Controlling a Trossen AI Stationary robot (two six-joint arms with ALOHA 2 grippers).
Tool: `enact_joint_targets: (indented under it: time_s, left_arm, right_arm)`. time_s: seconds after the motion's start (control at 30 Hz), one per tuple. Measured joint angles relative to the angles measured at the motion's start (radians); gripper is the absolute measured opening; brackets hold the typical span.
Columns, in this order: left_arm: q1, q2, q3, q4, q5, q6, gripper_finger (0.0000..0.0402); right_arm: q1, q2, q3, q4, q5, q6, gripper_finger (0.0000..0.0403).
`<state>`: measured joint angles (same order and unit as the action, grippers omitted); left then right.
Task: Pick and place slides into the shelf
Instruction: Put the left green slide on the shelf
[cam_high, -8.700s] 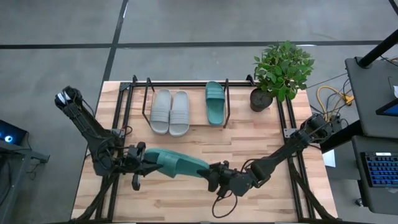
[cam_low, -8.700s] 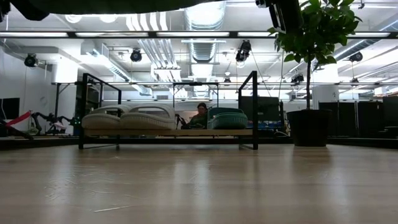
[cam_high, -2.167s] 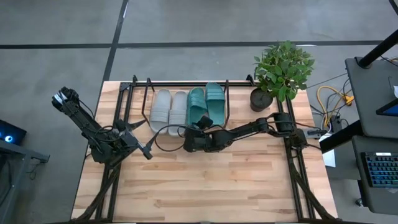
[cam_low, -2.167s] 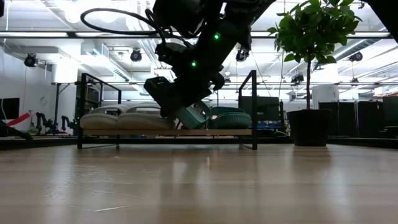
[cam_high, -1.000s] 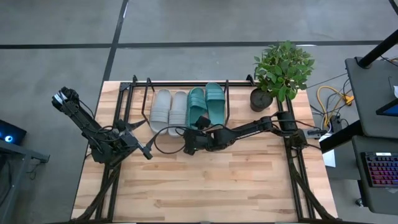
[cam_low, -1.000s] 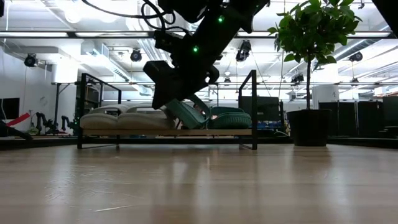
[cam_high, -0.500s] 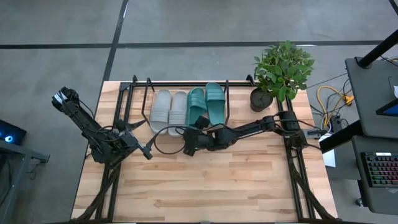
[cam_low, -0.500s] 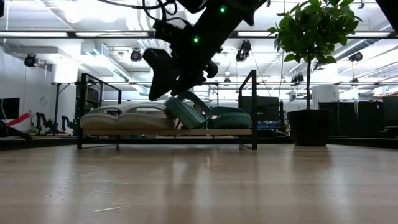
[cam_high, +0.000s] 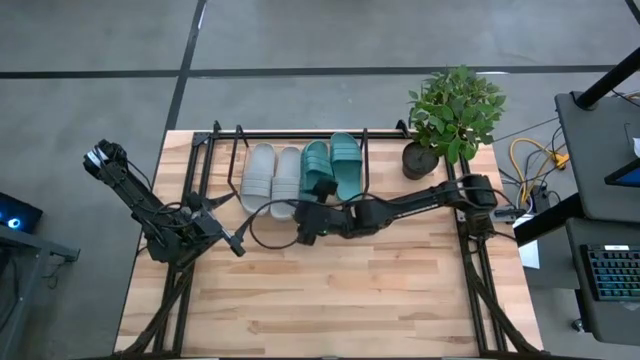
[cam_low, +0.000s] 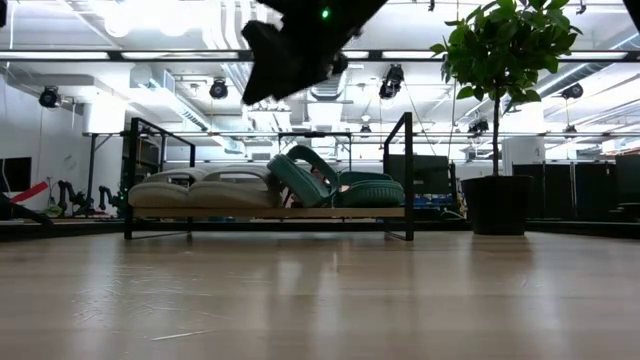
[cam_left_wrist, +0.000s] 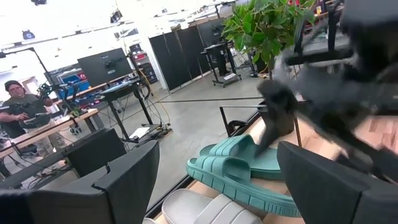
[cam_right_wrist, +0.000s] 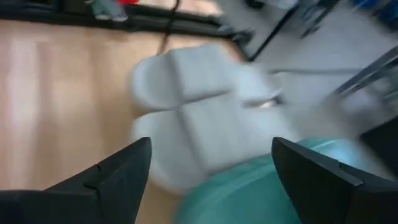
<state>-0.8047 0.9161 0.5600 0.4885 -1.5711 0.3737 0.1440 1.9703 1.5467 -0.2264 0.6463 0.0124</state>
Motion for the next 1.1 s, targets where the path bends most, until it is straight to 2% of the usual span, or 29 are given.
enact_joint_targets:
  time_s: [0.17, 0.27, 0.37, 0.47, 0.73, 0.9, 1.1]
  left_arm:
    - [0.0, 0.0, -0.003, 0.0, 0.0, 0.0, 0.0309]
    - [0.0, 0.0, -0.003, 0.0, 0.0, 0.0, 0.0309]
    - [0.0, 0.0, -0.004, 0.0, 0.0, 0.0, 0.0309]
    - [0.0, 0.0, -0.004, -0.001, 0.0, 0.0, 0.0309]
    - [0.0, 0.0, -0.004, -0.003, 0.0, 0.0, 0.0309]
    - [0.0, 0.0, -0.004, -0.004, 0.0, 0.0, 0.0309]
    - [0.0, 0.0, -0.004, -0.004, 0.0, 0.0, 0.0309]
  right_arm:
    - [-0.003, -0.019, -0.004, -0.007, 0.144, -0.291, 0.0307]
    - [-0.013, -0.009, -0.015, -0.012, 0.159, -0.451, 0.0298]
    - [-0.032, 0.008, -0.023, -0.025, 0.163, -0.514, 0.0292]
    - [-0.064, 0.017, -0.025, -0.067, 0.167, -0.509, 0.0287]
    - [-0.172, 0.02, -0.025, -0.177, 0.163, -0.366, 0.0277]
    - [-0.22, 0.02, -0.025, -0.181, 0.086, -0.352, 0.027]
    - [-0.242, 0.022, -0.025, -0.181, 0.08, -0.353, 0.0231]
